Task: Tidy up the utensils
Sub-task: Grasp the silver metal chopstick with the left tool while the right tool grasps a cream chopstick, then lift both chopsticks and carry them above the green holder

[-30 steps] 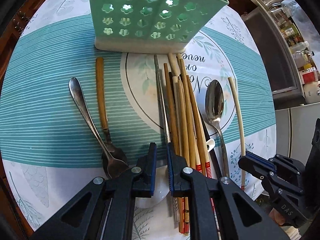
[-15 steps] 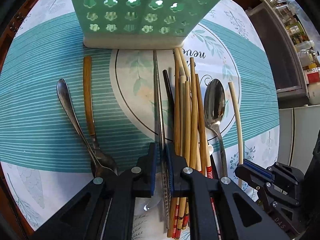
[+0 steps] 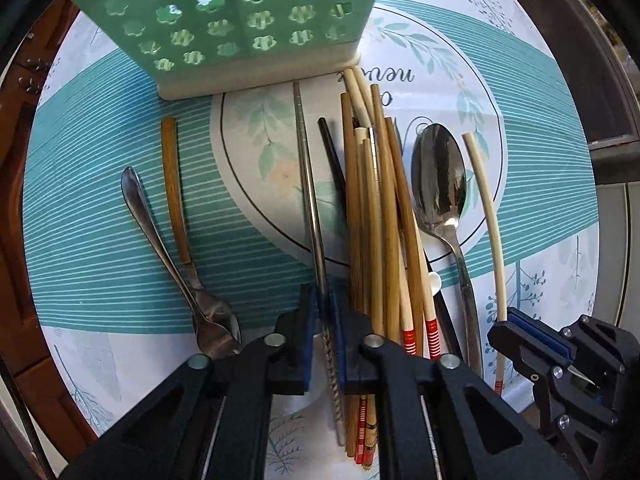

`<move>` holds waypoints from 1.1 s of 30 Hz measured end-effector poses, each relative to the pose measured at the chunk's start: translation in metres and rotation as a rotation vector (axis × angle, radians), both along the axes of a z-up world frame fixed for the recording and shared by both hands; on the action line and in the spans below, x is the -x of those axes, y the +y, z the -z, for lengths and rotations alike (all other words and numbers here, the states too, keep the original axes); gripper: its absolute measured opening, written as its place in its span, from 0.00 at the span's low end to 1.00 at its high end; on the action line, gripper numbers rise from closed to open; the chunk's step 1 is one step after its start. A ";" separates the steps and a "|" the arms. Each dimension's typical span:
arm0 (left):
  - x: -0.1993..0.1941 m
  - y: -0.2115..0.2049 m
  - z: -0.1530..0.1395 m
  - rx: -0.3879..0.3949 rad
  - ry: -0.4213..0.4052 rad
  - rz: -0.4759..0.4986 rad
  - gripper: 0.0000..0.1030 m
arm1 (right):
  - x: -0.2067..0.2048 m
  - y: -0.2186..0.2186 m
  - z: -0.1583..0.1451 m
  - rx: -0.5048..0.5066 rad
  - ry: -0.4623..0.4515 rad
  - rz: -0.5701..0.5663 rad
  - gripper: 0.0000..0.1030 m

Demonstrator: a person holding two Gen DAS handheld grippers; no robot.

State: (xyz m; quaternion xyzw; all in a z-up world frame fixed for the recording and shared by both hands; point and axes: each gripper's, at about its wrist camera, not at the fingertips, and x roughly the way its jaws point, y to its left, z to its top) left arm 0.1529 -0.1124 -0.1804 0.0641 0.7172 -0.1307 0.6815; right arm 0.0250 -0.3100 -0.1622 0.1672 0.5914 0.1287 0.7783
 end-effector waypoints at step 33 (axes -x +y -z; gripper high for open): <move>0.022 0.091 -0.244 0.282 -0.980 -0.097 0.03 | -0.070 0.054 -0.186 -0.040 -0.577 0.108 0.05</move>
